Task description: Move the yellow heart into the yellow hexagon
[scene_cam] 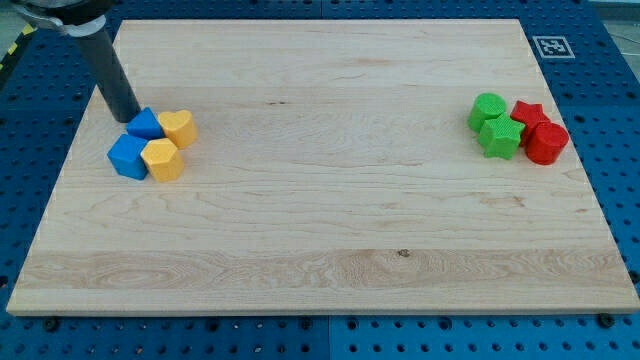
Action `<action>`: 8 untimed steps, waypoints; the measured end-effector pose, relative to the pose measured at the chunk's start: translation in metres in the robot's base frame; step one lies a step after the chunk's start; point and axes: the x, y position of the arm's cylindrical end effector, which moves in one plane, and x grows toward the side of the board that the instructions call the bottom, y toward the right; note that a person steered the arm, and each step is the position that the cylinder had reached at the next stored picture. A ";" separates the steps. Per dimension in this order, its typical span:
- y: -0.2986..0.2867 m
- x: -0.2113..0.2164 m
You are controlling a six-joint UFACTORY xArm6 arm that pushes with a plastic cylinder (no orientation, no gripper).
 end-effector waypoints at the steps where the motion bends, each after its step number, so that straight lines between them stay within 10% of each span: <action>1: -0.006 0.013; 4: 0.003 -0.036; 8: 0.067 0.007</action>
